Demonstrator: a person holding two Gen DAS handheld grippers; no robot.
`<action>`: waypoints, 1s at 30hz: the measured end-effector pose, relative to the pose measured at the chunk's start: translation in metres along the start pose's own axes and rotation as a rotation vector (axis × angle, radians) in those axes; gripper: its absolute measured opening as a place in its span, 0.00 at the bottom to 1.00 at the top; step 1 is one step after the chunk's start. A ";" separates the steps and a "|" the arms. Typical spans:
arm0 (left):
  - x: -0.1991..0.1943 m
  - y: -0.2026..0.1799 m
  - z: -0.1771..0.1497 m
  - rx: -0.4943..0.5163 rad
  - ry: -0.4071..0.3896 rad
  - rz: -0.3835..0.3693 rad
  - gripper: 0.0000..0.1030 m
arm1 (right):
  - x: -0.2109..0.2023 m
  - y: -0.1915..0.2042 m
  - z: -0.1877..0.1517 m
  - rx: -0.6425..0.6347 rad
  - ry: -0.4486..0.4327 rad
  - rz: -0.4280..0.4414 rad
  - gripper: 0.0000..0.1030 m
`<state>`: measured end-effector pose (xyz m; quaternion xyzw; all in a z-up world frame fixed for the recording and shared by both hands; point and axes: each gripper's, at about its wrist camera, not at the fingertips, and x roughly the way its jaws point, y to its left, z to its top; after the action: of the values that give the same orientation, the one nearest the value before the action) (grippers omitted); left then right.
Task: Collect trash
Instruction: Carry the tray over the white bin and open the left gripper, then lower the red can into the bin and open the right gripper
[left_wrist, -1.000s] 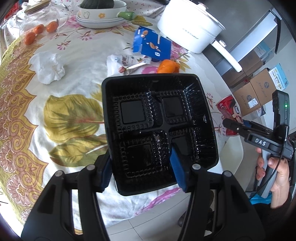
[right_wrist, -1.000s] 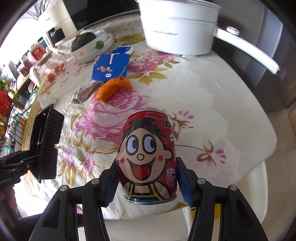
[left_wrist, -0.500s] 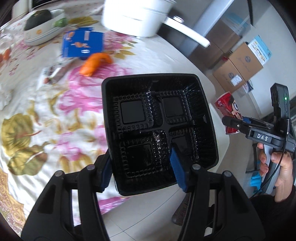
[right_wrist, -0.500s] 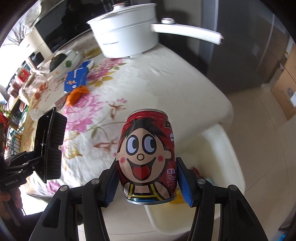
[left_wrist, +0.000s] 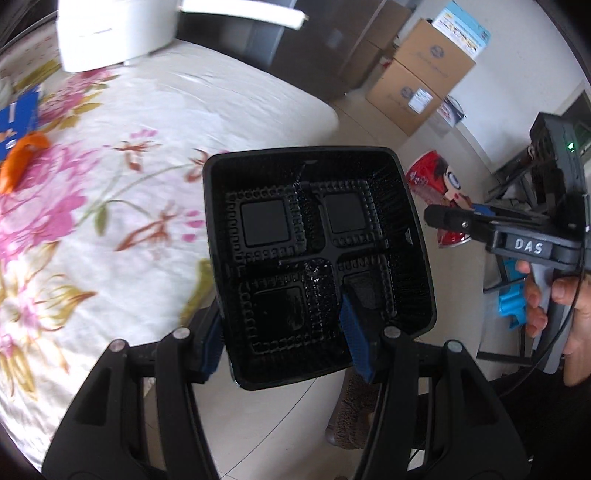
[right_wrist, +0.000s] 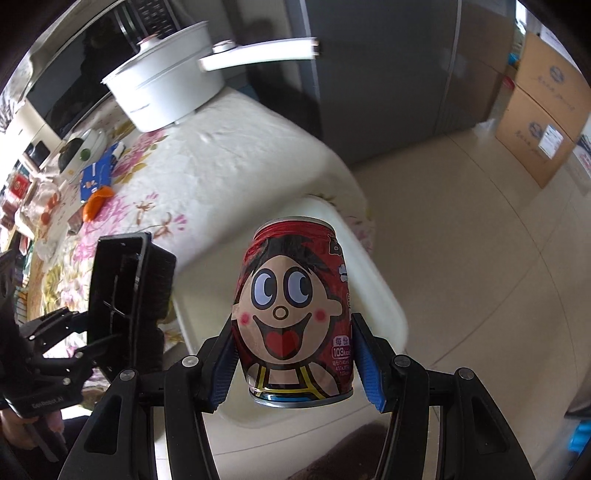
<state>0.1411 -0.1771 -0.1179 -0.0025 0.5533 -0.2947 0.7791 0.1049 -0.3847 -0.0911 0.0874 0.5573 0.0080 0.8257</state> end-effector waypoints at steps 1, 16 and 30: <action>0.006 -0.004 0.001 0.008 0.009 0.002 0.56 | -0.001 -0.007 -0.002 0.009 0.001 -0.003 0.56; 0.056 -0.028 -0.001 0.089 0.080 0.031 0.57 | -0.003 -0.057 -0.023 0.073 0.017 -0.035 0.56; 0.023 -0.015 -0.008 0.114 0.039 0.086 0.82 | 0.006 -0.050 -0.023 0.058 0.036 -0.050 0.56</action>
<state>0.1326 -0.1972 -0.1353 0.0713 0.5502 -0.2918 0.7791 0.0816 -0.4299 -0.1132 0.0970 0.5740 -0.0270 0.8126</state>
